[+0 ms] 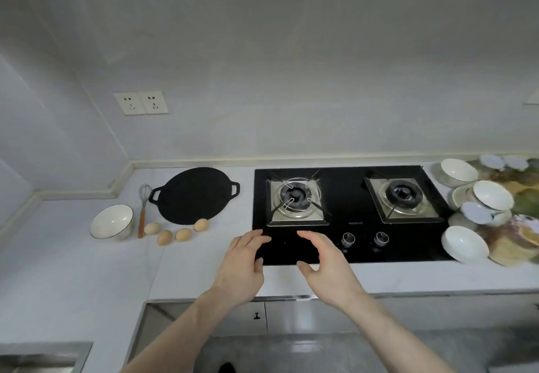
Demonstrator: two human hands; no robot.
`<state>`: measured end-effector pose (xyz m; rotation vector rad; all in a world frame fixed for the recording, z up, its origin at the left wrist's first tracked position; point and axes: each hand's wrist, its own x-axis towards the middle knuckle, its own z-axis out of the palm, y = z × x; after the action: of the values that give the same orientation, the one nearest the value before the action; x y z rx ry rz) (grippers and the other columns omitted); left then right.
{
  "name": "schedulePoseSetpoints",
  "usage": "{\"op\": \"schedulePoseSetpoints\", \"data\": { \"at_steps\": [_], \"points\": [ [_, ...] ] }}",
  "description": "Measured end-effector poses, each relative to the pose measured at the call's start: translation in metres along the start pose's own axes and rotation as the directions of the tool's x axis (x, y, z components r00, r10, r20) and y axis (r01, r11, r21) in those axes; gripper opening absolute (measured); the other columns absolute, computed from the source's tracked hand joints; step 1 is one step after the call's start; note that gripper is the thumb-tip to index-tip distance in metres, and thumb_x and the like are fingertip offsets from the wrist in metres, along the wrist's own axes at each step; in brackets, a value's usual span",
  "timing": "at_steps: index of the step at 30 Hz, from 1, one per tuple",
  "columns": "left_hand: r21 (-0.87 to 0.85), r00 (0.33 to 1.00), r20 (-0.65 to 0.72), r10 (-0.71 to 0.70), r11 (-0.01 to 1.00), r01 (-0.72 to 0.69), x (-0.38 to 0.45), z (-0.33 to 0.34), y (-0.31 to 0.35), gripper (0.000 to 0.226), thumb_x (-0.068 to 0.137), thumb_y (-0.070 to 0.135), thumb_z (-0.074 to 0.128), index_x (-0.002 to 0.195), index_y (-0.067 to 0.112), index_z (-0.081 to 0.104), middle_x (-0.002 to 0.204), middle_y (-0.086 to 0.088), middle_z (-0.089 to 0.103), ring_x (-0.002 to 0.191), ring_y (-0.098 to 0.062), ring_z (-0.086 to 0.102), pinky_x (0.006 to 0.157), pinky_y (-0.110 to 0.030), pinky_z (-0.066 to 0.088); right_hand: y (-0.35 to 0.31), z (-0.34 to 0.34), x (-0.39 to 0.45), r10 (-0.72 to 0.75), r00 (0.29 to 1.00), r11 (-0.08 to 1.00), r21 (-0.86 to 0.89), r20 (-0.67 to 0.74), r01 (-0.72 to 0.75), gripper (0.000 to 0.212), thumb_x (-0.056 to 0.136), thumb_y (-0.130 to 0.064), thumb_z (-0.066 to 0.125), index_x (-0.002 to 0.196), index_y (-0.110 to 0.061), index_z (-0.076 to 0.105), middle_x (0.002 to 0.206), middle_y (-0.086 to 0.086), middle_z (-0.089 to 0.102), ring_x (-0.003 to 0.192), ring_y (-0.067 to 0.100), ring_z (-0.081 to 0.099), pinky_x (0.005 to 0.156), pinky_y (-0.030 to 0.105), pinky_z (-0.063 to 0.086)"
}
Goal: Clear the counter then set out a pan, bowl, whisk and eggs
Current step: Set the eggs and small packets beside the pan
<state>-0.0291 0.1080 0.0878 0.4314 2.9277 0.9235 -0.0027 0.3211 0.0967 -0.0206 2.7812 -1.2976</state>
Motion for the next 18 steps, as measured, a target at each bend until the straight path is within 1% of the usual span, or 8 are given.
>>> {"op": "schedulePoseSetpoints", "data": {
  "at_steps": [2, 6, 9, 11, 14, 16, 17, 18],
  "points": [
    [0.002, 1.000, -0.006, 0.019, 1.000, -0.019, -0.001, 0.004, 0.022, 0.055, 0.093, 0.007, 0.055, 0.141, 0.031, 0.051, 0.151, 0.015, 0.041, 0.136, -0.009, 0.033, 0.119, -0.024, 0.027, 0.005, -0.019, -0.013, -0.011, 1.000, 1.000, 0.004, -0.024, 0.012, 0.059, 0.092, -0.022, 0.069, 0.145, -0.035, 0.048, 0.145, -0.019, 0.047, 0.132, 0.000, 0.045, 0.112, 0.020, 0.037],
    [-0.016, 0.987, 0.017, 0.159, 0.987, -0.159, 0.010, 0.027, 0.094, 0.054, 0.093, 0.008, 0.057, 0.140, 0.033, 0.051, 0.150, 0.017, 0.040, 0.140, -0.008, 0.030, 0.121, -0.023, 0.023, 0.031, -0.080, -0.052, 0.038, 0.990, 0.999, 0.023, -0.139, -0.035, 0.058, 0.092, -0.025, 0.069, 0.144, -0.039, 0.047, 0.143, -0.022, 0.047, 0.132, -0.002, 0.045, 0.113, 0.023, 0.039],
    [-0.024, 0.947, 0.048, 0.317, 0.948, -0.316, 0.027, 0.048, 0.161, 0.052, 0.095, 0.010, 0.056, 0.141, 0.034, 0.050, 0.152, 0.020, 0.036, 0.142, -0.002, 0.024, 0.109, -0.001, 0.007, 0.056, -0.132, -0.083, 0.099, 0.960, 0.995, 0.043, -0.263, -0.091, 0.059, 0.092, -0.026, 0.069, 0.143, -0.043, 0.046, 0.143, -0.025, 0.046, 0.132, -0.005, 0.044, 0.113, 0.025, 0.040],
    [-0.044, 0.915, 0.089, 0.394, 0.919, -0.392, 0.037, 0.058, 0.198, 0.050, 0.096, 0.011, 0.055, 0.141, 0.034, 0.050, 0.151, 0.020, 0.036, 0.140, -0.001, 0.025, 0.100, 0.007, 0.006, 0.067, -0.159, -0.101, 0.133, 0.926, 0.991, 0.063, -0.352, -0.118, 0.058, 0.091, -0.025, 0.070, 0.141, -0.044, 0.048, 0.140, -0.028, 0.047, 0.129, -0.009, 0.044, 0.111, 0.023, 0.042],
    [-0.099, 0.842, 0.134, 0.523, 0.852, -0.514, 0.059, 0.080, 0.264, 0.050, 0.098, 0.015, 0.054, 0.142, 0.037, 0.047, 0.151, 0.024, 0.034, 0.140, 0.002, 0.024, 0.108, -0.005, 0.010, 0.090, -0.207, -0.135, 0.213, 0.847, 0.976, 0.076, -0.486, -0.202, 0.056, 0.091, -0.026, 0.069, 0.138, -0.046, 0.048, 0.138, -0.031, 0.045, 0.128, -0.012, 0.041, 0.111, 0.021, 0.040],
    [-0.145, 0.743, 0.181, 0.645, 0.765, -0.628, 0.076, 0.110, 0.321, 0.050, 0.097, 0.016, 0.054, 0.142, 0.036, 0.048, 0.151, 0.024, 0.035, 0.141, 0.000, 0.025, 0.113, -0.013, 0.013, 0.111, -0.246, -0.167, 0.278, 0.752, 0.955, 0.091, -0.597, -0.281, 0.055, 0.091, -0.027, 0.068, 0.139, -0.045, 0.047, 0.141, -0.031, 0.045, 0.130, -0.010, 0.041, 0.112, 0.022, 0.038],
    [-0.171, 0.717, 0.186, 0.672, 0.741, -0.650, 0.082, 0.116, 0.340, 0.050, 0.096, 0.015, 0.055, 0.141, 0.035, 0.048, 0.151, 0.023, 0.036, 0.141, -0.002, 0.026, 0.115, -0.015, 0.014, 0.115, -0.260, -0.175, 0.281, 0.727, 0.950, 0.077, -0.626, -0.302, 0.055, 0.091, -0.027, 0.069, 0.139, -0.044, 0.047, 0.140, -0.031, 0.045, 0.130, -0.010, 0.041, 0.112, 0.022, 0.039],
    [-0.200, 0.663, 0.208, 0.719, 0.695, -0.691, 0.088, 0.127, 0.365, 0.050, 0.095, 0.013, 0.055, 0.141, 0.033, 0.050, 0.150, 0.021, 0.037, 0.140, -0.003, 0.028, 0.116, -0.017, 0.016, 0.122, -0.275, -0.189, 0.302, 0.682, 0.938, 0.081, -0.666, -0.337, 0.055, 0.091, -0.028, 0.069, 0.139, -0.043, 0.047, 0.139, -0.030, 0.046, 0.130, -0.010, 0.042, 0.112, 0.023, 0.039]
  ]
}}
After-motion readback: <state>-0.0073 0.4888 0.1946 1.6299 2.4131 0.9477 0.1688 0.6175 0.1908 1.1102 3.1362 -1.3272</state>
